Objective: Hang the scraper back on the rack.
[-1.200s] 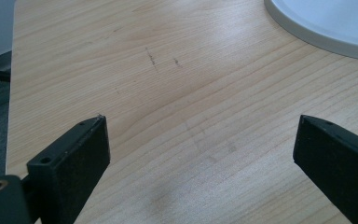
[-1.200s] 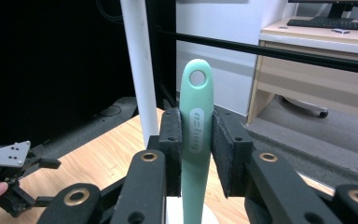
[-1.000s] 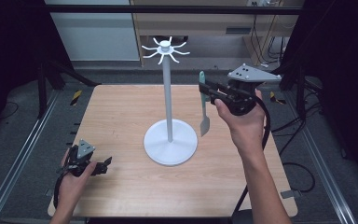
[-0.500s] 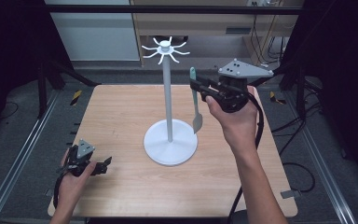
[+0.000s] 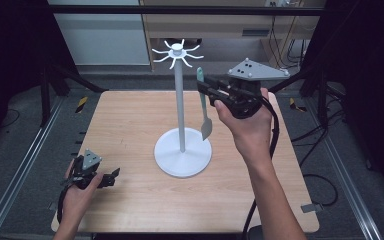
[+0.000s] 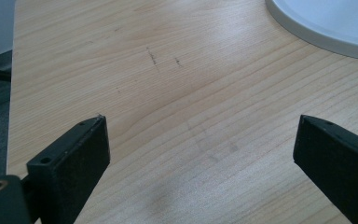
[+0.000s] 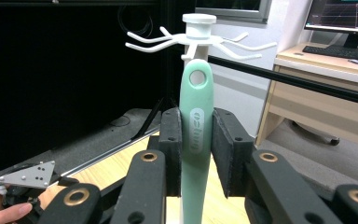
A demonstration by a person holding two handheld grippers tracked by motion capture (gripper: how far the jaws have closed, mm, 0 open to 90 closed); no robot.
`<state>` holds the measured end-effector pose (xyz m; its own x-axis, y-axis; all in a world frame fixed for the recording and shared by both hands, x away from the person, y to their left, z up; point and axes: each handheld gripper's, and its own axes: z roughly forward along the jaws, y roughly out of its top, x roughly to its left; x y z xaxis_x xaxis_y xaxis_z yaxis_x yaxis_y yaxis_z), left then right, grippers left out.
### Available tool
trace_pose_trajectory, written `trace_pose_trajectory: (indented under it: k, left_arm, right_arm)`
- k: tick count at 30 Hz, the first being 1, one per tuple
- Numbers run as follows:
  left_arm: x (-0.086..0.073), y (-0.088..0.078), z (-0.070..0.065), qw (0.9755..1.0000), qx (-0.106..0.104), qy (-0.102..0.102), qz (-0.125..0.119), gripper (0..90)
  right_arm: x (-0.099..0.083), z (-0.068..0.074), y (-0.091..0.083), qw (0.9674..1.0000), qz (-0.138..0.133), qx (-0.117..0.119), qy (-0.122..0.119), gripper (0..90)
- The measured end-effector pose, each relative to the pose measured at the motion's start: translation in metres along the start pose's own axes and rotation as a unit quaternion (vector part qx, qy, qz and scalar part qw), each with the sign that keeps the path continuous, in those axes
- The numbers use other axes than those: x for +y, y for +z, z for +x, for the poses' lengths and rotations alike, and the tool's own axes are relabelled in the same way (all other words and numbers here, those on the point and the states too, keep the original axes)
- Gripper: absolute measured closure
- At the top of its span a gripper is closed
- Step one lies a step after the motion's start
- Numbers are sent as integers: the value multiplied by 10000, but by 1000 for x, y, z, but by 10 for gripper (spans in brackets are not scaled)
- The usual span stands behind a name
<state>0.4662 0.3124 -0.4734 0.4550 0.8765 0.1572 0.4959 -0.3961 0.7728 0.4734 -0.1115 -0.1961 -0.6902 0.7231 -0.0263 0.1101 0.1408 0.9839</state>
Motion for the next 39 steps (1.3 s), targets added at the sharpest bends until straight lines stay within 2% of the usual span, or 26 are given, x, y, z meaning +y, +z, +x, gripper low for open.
trace_pose_trajectory:
  k: [22,39]
  left_arm:
    - [0,0,-1,10000,-19,14,14,33]
    - [0,1,-1,10000,-24,9,8,33]
  right_arm:
    - [9,6,6,10000,7,32,-89,744]
    - [11,4,15,9999,142,-9,-62,743]
